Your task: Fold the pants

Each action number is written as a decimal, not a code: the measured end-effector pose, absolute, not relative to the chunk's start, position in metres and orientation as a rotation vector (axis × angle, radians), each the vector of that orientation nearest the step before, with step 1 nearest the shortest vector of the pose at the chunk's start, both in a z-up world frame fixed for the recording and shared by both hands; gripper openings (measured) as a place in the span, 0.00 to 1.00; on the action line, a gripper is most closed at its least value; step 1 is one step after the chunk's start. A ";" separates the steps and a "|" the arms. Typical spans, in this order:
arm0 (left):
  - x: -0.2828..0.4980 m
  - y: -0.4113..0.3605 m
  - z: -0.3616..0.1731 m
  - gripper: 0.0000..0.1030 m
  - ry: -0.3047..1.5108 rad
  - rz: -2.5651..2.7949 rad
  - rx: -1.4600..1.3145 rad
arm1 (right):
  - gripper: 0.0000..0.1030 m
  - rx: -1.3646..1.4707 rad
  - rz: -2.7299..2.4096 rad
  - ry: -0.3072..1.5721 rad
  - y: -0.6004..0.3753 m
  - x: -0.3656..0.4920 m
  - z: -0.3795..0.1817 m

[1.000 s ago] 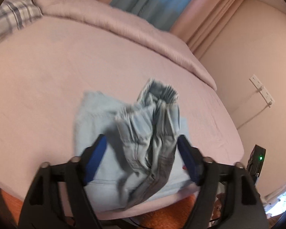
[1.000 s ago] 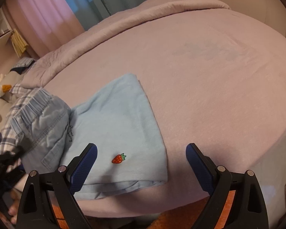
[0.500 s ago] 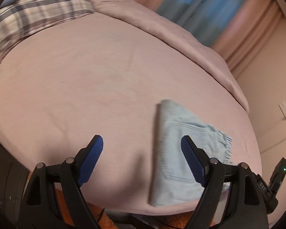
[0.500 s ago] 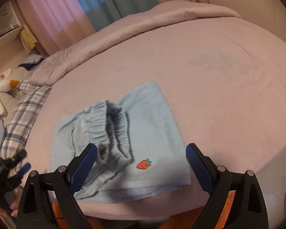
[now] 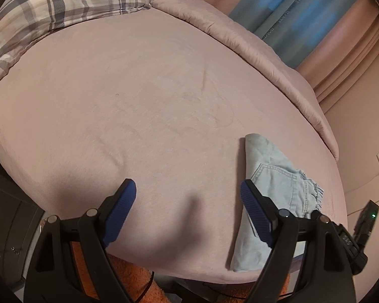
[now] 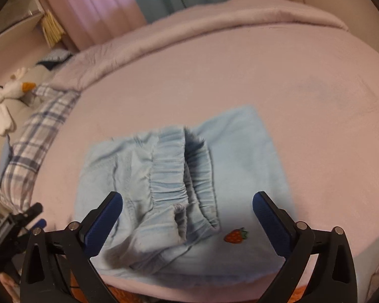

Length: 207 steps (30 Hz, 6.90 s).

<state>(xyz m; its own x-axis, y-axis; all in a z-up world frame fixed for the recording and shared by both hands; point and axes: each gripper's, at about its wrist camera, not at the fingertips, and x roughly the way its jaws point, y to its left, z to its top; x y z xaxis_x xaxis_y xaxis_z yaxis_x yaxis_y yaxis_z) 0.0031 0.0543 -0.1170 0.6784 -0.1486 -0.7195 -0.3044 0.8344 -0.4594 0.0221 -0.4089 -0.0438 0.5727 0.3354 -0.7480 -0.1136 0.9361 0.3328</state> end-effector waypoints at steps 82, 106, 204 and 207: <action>0.035 -0.078 -0.163 0.37 1.077 -0.349 -0.456 | 0.58 0.251 0.154 0.915 -0.475 0.002 -0.056; 0.025 -0.037 -0.116 0.91 0.954 -0.130 -0.413 | 0.90 0.281 0.149 0.863 -0.500 -0.029 -0.019; 0.001 -0.059 -0.021 0.99 0.663 -0.143 -0.278 | 0.78 0.172 0.065 0.620 -0.427 -0.018 0.047; 0.001 -0.060 -0.022 0.99 0.675 -0.140 -0.277 | 0.78 0.158 0.063 0.620 -0.423 -0.019 0.046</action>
<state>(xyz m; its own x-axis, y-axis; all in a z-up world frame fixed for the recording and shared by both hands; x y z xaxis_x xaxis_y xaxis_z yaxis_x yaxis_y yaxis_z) 0.0014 -0.0602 -0.0222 0.7733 -0.2168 -0.5959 0.0385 0.9541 -0.2971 -0.0191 -0.4234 0.0464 0.8124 0.1057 -0.5734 -0.0111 0.9860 0.1661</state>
